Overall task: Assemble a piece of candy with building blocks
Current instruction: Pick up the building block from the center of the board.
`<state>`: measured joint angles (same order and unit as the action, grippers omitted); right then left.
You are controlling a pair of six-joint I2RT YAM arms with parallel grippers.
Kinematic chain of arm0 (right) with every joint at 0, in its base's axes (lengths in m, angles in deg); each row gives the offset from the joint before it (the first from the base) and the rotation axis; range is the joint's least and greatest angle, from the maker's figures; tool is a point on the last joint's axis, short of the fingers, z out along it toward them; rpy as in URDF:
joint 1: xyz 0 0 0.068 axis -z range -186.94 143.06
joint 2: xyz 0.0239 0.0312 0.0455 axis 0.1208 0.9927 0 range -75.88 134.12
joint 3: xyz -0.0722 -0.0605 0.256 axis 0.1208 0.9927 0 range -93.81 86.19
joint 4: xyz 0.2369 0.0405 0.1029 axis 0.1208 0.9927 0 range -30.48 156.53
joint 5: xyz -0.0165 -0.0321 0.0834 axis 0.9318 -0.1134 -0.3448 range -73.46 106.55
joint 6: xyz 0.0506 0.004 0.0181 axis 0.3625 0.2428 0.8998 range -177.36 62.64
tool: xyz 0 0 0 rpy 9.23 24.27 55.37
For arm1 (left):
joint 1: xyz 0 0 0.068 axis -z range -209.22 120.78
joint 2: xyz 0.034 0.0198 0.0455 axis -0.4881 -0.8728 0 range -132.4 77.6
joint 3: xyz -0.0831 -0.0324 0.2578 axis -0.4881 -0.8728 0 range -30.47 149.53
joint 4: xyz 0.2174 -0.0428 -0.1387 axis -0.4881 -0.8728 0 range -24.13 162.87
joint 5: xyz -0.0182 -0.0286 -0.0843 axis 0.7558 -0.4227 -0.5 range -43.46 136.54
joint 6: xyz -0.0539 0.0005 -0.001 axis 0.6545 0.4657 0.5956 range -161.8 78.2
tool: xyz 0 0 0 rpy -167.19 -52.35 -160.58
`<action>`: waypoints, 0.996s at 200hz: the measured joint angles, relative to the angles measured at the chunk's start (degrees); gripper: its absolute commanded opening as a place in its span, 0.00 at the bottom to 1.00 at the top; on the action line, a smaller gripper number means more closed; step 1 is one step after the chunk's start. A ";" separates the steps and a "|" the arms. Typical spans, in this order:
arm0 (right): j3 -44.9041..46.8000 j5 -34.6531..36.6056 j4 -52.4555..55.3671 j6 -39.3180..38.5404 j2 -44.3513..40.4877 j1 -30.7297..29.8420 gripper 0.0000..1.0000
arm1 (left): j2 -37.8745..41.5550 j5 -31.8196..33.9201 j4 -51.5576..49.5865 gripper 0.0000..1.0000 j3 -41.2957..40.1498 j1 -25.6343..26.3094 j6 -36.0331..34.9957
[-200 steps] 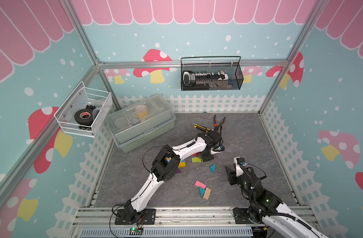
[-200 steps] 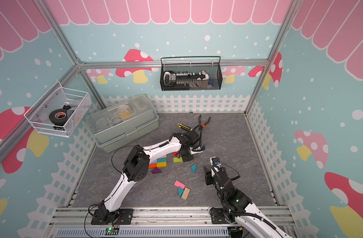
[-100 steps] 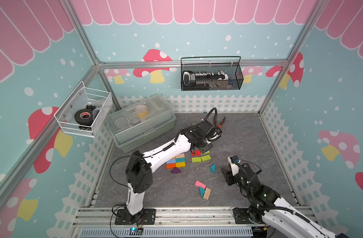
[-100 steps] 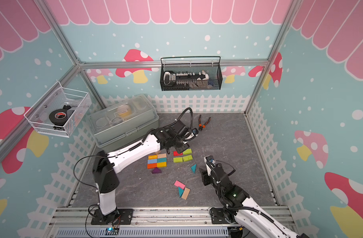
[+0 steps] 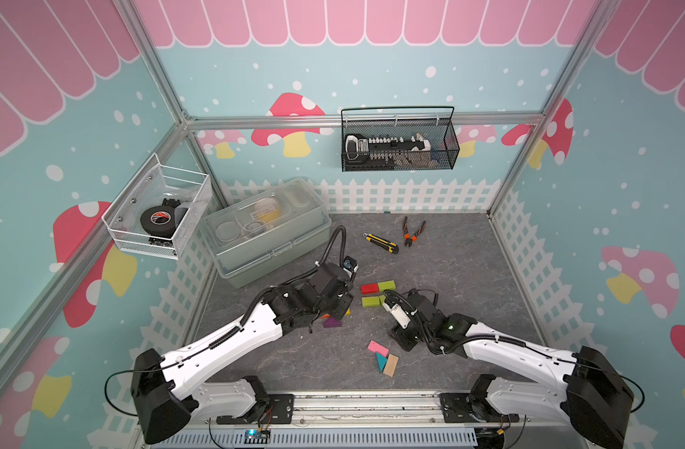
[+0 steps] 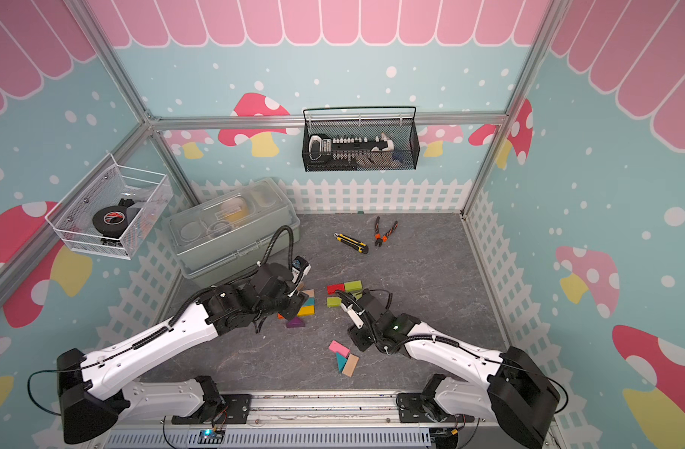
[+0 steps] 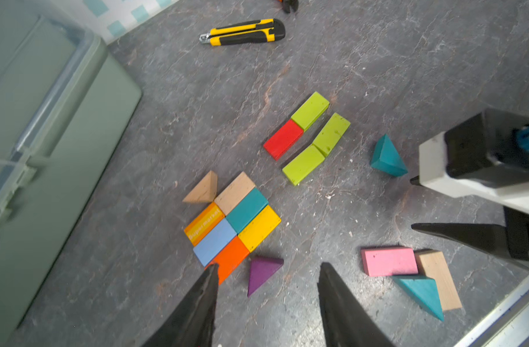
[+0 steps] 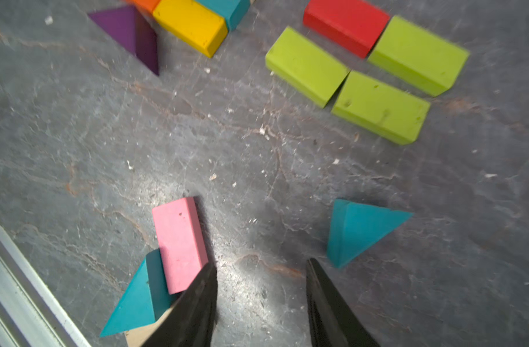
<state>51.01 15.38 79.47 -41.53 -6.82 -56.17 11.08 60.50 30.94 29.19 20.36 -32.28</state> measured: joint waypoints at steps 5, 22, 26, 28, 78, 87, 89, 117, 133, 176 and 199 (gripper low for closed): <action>-0.39 -0.02 0.39 -0.24 0.76 -0.44 0.52 | 1.14 0.02 -0.48 0.55 -0.55 0.00 0.70; -1.86 -0.31 0.96 -0.46 3.19 -1.62 0.52 | 4.72 0.37 -1.70 0.55 -1.55 0.04 2.75; -2.19 -0.39 1.03 -0.57 3.74 -1.88 0.52 | 5.60 0.48 -1.97 0.55 -1.73 0.04 3.17; -2.34 -0.46 1.09 -0.59 3.98 -1.99 0.51 | 6.01 0.55 -2.08 0.55 -1.84 0.04 3.37; -6.23 -0.22 2.86 -1.01 11.15 -5.27 0.48 | 11.06 1.95 -4.72 0.55 -2.91 0.04 5.46; -6.60 0.07 3.04 -1.07 11.78 -5.88 0.48 | 11.08 2.21 -5.29 0.55 -2.95 0.04 5.55; -6.64 0.11 3.06 -1.07 11.87 -6.03 0.48 | 11.06 2.21 -5.35 0.55 -2.97 0.04 5.57; -6.71 -0.02 3.45 -1.27 12.07 -7.10 0.49 | 10.91 2.64 -6.27 0.55 -2.99 0.07 5.70; -6.73 -0.72 3.43 -1.25 12.66 -7.54 0.50 | 10.67 2.80 -6.47 0.55 -2.99 0.09 5.70; -8.28 -1.49 4.44 -1.92 16.79 -10.21 0.52 | 9.94 2.99 -6.75 0.55 -2.99 0.44 5.73; -9.90 -1.22 5.11 -2.54 18.34 -10.82 0.49 | 9.94 3.54 -6.78 0.55 -2.99 0.55 5.73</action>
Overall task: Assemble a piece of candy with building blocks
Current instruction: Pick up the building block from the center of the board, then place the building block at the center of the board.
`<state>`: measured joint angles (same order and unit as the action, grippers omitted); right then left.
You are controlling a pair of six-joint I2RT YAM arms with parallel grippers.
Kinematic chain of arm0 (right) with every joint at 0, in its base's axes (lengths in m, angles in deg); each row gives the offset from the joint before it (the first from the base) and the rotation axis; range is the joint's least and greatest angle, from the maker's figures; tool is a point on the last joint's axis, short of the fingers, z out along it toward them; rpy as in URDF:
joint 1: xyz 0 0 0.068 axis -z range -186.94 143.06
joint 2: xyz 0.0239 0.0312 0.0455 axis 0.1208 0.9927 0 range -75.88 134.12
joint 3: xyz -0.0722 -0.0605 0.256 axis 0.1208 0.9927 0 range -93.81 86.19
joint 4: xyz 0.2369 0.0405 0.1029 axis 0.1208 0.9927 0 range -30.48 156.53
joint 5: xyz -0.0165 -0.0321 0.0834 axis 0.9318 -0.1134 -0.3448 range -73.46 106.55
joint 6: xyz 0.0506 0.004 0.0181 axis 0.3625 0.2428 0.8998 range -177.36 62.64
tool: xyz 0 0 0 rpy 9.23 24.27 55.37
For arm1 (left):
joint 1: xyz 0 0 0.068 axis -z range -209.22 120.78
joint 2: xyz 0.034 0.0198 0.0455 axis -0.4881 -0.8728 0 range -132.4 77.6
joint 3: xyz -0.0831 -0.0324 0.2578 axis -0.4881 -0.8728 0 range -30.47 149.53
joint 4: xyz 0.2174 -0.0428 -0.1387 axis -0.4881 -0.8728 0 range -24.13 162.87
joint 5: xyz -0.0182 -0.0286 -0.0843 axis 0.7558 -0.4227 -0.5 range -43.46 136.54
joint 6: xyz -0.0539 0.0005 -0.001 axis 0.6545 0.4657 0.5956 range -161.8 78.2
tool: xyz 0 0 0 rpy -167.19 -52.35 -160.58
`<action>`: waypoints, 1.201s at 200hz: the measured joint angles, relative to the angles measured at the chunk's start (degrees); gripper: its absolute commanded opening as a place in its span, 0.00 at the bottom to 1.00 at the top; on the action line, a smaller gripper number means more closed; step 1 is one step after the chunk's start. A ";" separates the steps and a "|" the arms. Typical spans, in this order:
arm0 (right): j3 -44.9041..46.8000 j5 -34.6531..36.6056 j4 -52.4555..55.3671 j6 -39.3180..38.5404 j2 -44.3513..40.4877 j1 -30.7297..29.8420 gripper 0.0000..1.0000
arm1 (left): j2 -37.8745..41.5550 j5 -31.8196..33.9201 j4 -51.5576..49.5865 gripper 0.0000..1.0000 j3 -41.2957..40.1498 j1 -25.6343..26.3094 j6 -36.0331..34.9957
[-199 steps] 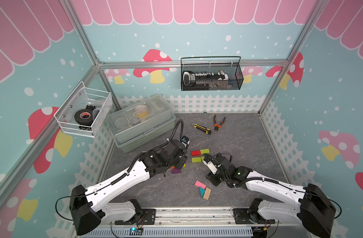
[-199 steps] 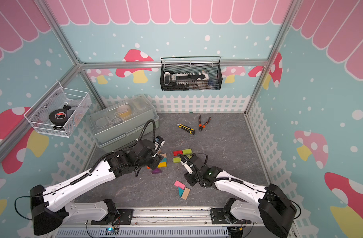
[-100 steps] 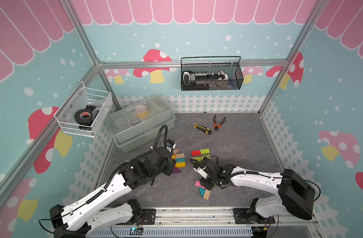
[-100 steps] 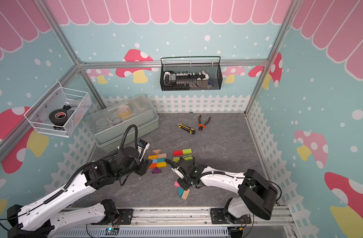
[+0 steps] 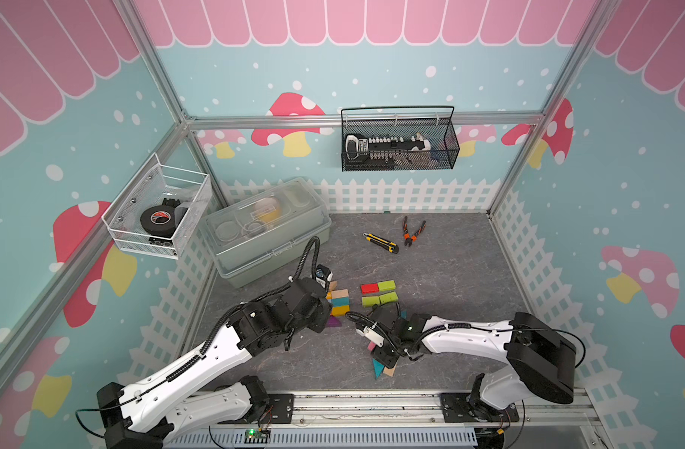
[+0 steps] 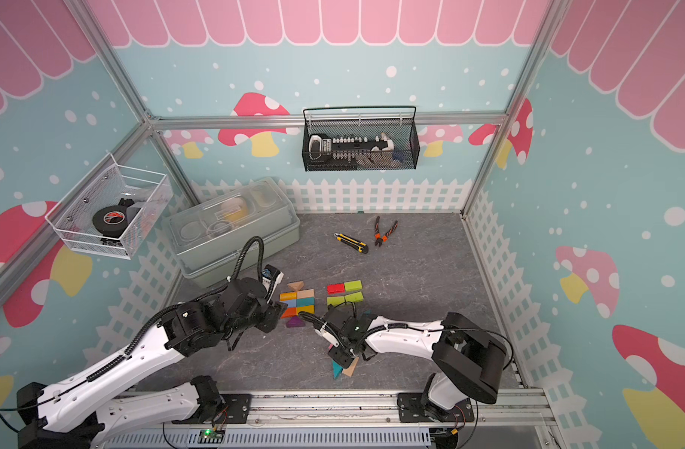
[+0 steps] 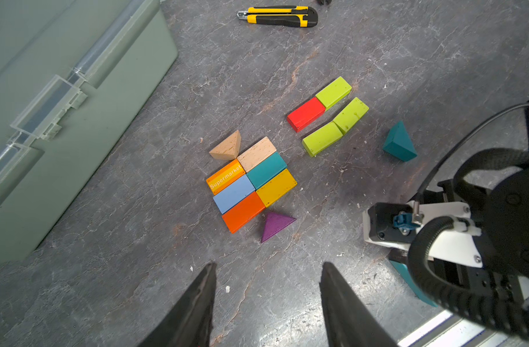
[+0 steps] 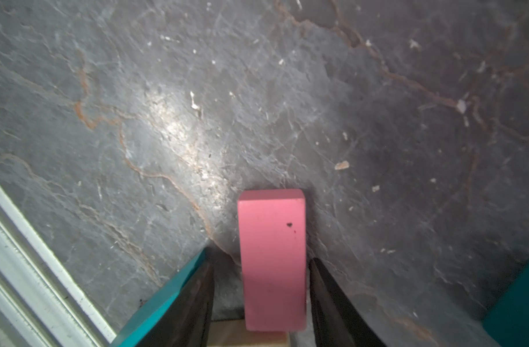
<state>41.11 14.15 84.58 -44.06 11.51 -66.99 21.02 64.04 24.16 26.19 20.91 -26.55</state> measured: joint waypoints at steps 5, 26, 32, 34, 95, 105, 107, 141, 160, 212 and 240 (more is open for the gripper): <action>-0.35 0.00 0.13 -0.13 0.28 0.00 0.47 | 0.02 0.17 0.00 0.55 0.00 0.02 0.00; -1.77 0.39 0.68 -1.03 1.57 0.00 0.37 | 0.02 0.76 -0.13 0.55 0.00 0.20 0.00; -2.27 0.48 0.87 -1.31 2.10 0.00 0.34 | 0.02 0.87 -0.22 0.55 0.00 0.26 0.00; -2.47 0.50 0.96 -1.55 2.29 0.00 0.34 | 0.02 0.94 -0.24 0.55 0.00 0.26 0.00; -7.61 2.43 4.17 -6.12 6.34 0.00 0.24 | 1.53 3.06 -0.94 0.55 -0.02 1.40 0.20; -8.79 2.97 4.92 -7.65 6.75 0.00 0.23 | 2.08 3.50 -1.03 0.55 -0.07 1.57 0.39; -9.09 3.08 5.05 -8.07 6.86 0.00 0.23 | 2.19 3.58 -1.05 0.55 -0.09 1.62 0.44; -15.61 4.24 7.96 -16.09 9.40 0.87 0.21 | 4.15 5.81 -2.27 0.55 -0.50 2.29 1.40; -19.08 4.20 9.53 -21.18 11.23 2.62 0.21 | 5.97 6.69 -3.67 0.55 -0.68 2.32 2.54; -23.52 1.70 11.17 -34.25 13.35 7.26 0.21 | 14.56 6.75 -4.68 0.59 -3.41 2.89 3.87; -24.52 -0.24 11.56 -39.52 13.92 8.87 0.23 | 15.04 6.97 -4.61 0.59 -3.56 2.89 3.96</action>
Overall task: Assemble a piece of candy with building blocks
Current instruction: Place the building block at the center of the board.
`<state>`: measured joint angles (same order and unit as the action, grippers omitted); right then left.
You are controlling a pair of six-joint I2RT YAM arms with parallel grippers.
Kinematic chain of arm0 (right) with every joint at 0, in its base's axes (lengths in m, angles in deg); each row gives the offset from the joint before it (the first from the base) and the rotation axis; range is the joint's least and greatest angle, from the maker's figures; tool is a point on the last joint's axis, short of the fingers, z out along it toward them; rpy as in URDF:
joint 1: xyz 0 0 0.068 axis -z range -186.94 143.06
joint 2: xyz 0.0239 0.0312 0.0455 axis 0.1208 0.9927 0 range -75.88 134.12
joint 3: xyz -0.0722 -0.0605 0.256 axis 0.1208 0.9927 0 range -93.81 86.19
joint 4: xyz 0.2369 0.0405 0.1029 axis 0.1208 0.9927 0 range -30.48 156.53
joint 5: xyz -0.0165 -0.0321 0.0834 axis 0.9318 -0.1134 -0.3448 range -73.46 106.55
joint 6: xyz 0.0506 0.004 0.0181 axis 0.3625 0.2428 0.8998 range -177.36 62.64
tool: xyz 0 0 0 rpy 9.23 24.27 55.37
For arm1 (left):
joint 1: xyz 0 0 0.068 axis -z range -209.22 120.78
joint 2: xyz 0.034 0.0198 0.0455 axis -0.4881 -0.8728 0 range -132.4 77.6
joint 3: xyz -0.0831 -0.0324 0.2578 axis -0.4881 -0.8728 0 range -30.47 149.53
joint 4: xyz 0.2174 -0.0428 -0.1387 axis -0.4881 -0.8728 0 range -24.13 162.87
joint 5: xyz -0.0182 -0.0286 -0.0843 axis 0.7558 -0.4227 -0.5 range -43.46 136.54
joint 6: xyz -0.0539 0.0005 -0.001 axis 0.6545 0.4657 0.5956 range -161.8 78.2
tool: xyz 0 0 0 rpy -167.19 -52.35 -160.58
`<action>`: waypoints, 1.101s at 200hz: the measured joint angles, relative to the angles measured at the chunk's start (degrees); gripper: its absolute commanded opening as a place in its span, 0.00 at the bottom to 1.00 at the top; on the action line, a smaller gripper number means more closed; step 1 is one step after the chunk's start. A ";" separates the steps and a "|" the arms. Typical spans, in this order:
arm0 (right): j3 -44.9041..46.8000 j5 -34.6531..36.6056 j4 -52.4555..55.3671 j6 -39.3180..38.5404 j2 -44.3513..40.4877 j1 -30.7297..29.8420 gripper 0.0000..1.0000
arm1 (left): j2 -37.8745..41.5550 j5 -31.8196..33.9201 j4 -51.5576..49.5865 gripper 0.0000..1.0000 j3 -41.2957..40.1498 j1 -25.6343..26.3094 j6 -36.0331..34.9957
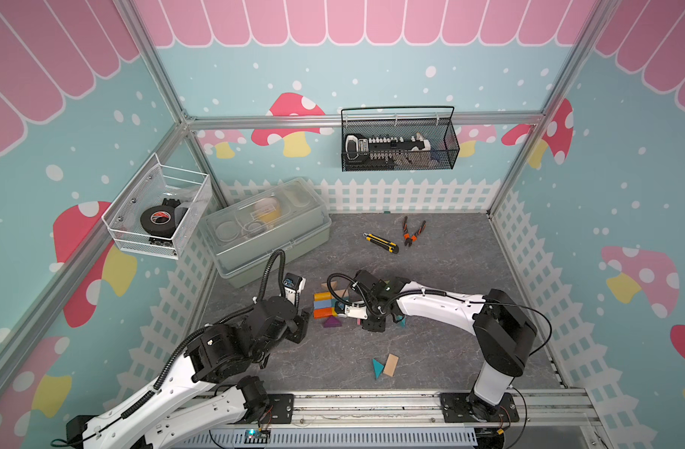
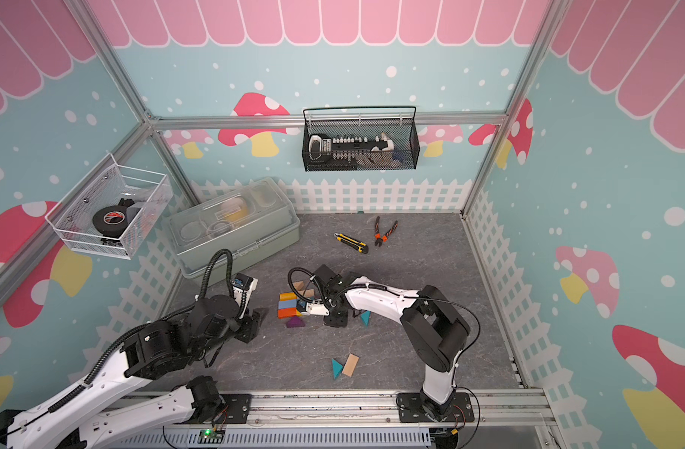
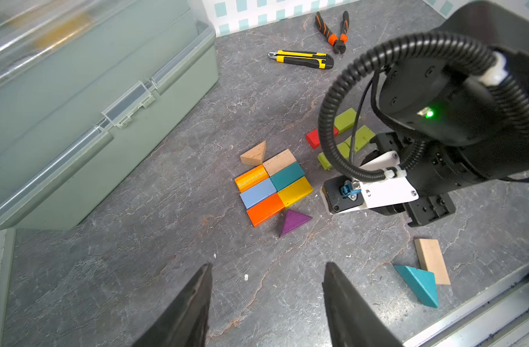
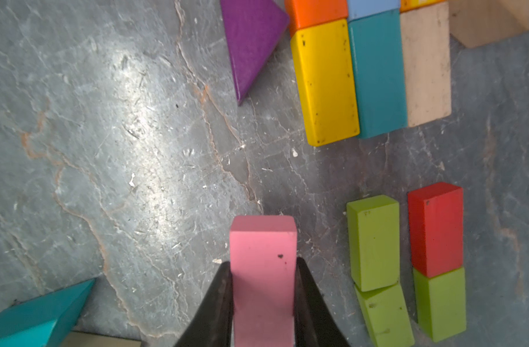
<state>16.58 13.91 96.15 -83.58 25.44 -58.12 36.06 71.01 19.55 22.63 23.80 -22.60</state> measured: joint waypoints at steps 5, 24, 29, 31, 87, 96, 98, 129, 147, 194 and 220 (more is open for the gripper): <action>-0.09 -0.22 0.04 -0.74 0.13 0.33 0.23 | -0.15 0.02 -0.02 0.59 -0.11 0.00 0.02; -0.28 -0.79 0.28 -3.26 0.63 1.57 0.24 | -1.01 0.02 -0.02 0.59 -0.26 0.00 0.11; -0.28 -0.94 0.39 -3.85 0.76 1.88 0.24 | -1.25 0.02 0.00 0.59 -0.26 0.00 0.13; -0.28 -0.96 0.44 -4.04 0.83 2.05 0.24 | -1.40 0.02 0.00 0.58 -0.26 0.00 0.11; -0.33 -1.53 0.92 -8.48 2.93 4.33 0.26 | -3.41 0.02 0.00 0.59 -0.26 0.00 0.11; -0.35 -1.51 0.94 -8.96 3.58 4.33 0.26 | -3.56 0.02 0.02 0.58 -0.26 0.00 0.11; -0.35 -1.51 0.96 -9.01 3.72 4.33 0.26 | -3.58 0.02 0.02 0.59 -0.26 0.00 0.11; -0.35 -1.27 1.11 -9.79 5.42 4.37 0.26 | -3.69 0.00 0.02 0.59 -0.26 0.00 0.11; -0.61 -1.25 1.11 -10.03 5.77 4.59 0.27 | -3.69 0.00 0.02 0.59 -0.26 0.00 0.11; -1.60 -0.81 0.87 -10.51 6.29 5.33 0.30 | -4.15 0.00 0.09 0.59 -0.26 0.00 0.11; -2.03 -0.87 0.85 -10.82 6.84 5.64 0.33 | -4.66 0.00 0.22 0.59 -0.26 0.00 0.11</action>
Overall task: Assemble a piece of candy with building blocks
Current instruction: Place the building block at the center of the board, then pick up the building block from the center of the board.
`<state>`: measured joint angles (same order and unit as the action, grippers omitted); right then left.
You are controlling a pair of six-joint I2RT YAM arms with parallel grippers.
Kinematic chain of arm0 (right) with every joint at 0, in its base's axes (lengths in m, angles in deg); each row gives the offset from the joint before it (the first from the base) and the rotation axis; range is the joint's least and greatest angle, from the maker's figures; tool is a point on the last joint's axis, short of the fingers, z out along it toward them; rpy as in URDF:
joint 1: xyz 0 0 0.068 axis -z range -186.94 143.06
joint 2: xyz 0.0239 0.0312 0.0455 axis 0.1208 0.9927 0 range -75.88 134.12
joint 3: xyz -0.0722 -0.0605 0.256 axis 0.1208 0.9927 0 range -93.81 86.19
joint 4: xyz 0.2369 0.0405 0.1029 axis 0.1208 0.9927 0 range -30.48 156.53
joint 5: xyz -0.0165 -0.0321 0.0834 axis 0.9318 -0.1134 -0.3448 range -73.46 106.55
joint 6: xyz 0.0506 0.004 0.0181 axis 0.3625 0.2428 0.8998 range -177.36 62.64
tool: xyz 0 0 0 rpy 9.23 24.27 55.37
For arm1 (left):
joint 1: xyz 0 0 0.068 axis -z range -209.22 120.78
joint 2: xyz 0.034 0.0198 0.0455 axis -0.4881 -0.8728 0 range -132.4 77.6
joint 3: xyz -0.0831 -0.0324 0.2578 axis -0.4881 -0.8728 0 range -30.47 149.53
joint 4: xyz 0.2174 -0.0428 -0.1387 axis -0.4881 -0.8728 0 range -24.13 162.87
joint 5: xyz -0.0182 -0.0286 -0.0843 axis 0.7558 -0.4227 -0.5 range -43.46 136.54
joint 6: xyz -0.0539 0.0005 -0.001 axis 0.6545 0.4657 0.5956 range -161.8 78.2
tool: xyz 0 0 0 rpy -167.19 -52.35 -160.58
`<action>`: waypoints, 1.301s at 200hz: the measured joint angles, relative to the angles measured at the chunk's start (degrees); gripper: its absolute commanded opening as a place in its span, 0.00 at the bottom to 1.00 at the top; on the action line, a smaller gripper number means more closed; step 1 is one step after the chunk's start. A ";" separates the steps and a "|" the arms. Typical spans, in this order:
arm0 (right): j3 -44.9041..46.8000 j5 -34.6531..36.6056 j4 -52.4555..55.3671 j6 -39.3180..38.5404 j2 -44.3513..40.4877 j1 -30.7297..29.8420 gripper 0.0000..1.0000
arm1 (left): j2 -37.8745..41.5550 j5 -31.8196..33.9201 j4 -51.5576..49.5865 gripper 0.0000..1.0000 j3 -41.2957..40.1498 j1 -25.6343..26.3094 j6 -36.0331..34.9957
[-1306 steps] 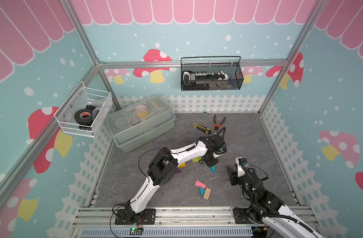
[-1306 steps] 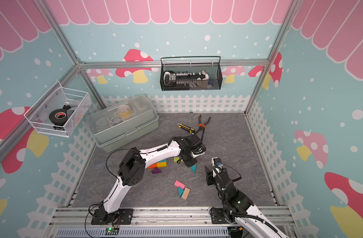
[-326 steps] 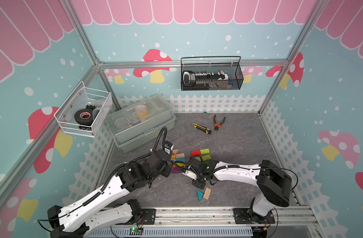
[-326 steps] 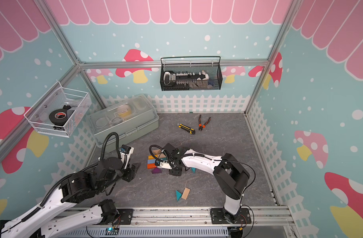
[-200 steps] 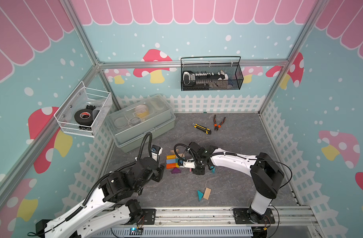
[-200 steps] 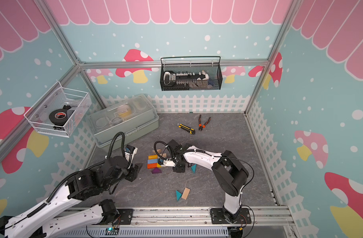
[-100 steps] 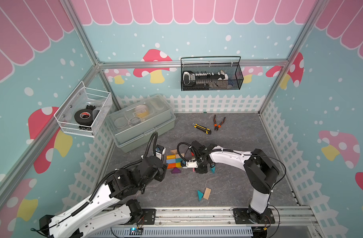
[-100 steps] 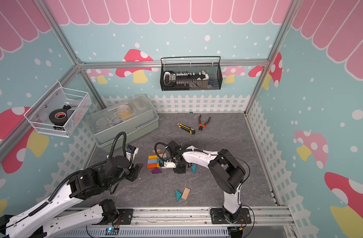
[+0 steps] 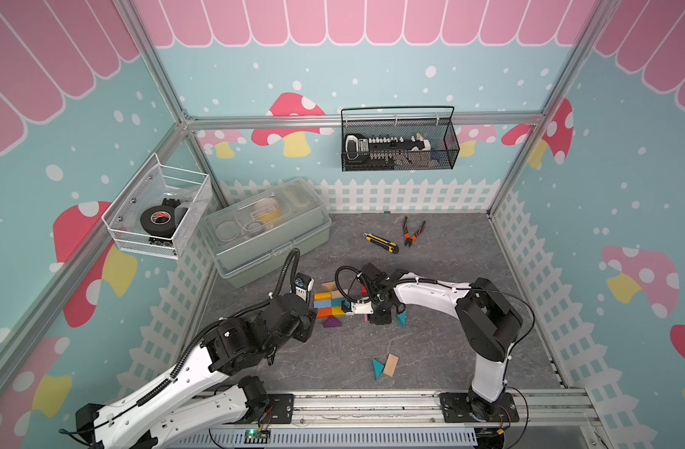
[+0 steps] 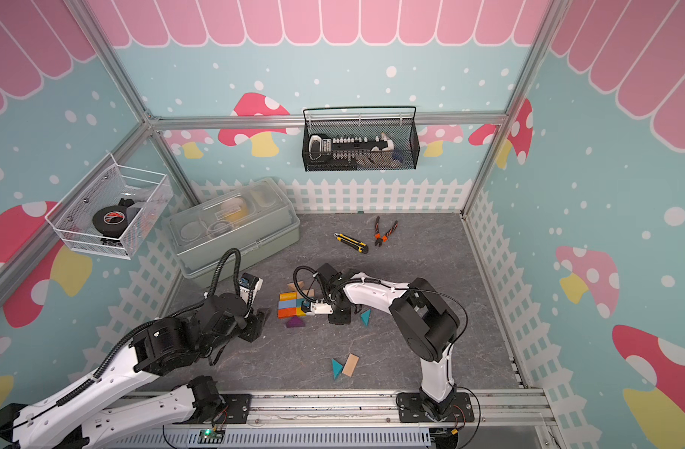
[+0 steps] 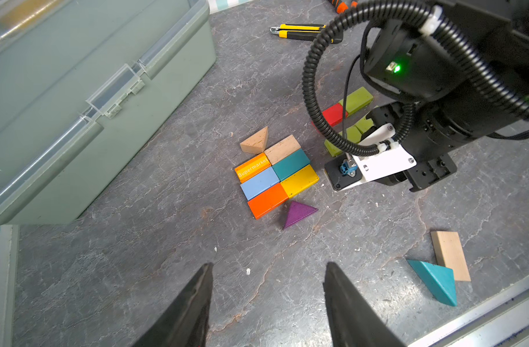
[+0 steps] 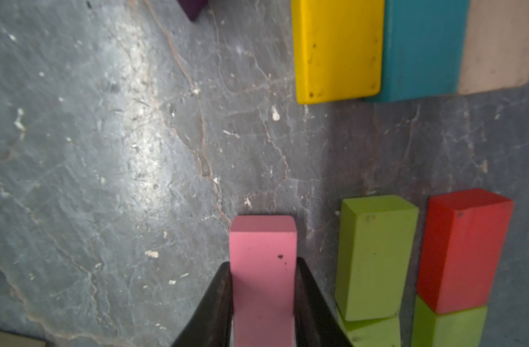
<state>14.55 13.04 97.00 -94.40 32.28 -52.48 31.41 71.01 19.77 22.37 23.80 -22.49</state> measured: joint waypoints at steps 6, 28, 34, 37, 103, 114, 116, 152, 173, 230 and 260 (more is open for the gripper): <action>-0.20 -0.02 -0.04 -0.11 0.42 0.11 0.34 | -0.11 0.00 0.02 0.59 0.00 0.00 0.00; -0.39 -0.22 -0.31 -0.22 1.05 0.13 0.37 | -0.15 0.00 0.11 0.59 0.00 0.00 0.00; -0.39 -0.24 -0.39 -0.22 1.07 0.13 0.38 | -0.15 0.00 0.15 0.59 0.00 0.00 0.00; -0.39 -0.22 -0.42 -0.20 1.07 0.13 0.39 | -0.15 0.00 0.15 0.59 0.00 0.00 0.00; -0.33 -0.63 -1.16 0.90 0.26 0.13 0.51 | -0.15 0.00 0.15 0.59 0.00 0.00 0.00; -0.09 -0.72 -1.44 1.27 -0.87 0.13 0.52 | -0.15 0.00 0.17 0.59 0.00 0.00 0.00; -0.04 -0.76 -1.46 1.40 -1.20 0.13 0.52 | -0.15 0.00 0.17 0.59 0.00 0.00 0.00; 1.57 -1.36 -3.08 5.35 -9.22 0.13 0.53 | -0.11 0.00 0.17 0.60 0.00 0.00 0.00; 4.44 0.44 -6.21 11.34 -15.26 0.13 0.54 | 0.17 -0.11 0.22 0.60 -0.15 0.00 0.00; 15.28 5.31 -10.62 37.03 -30.51 -0.31 0.56 | 0.50 -0.26 0.24 0.60 -0.46 0.00 0.00; 22.82 5.49 -8.94 53.09 -39.45 -0.59 0.56 | 1.40 -0.63 0.24 0.60 -0.50 0.00 0.00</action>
<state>37.37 18.52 88.06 -41.31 -7.17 -53.07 32.80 70.38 20.01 21.87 23.80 -22.49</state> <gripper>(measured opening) 0.556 0.601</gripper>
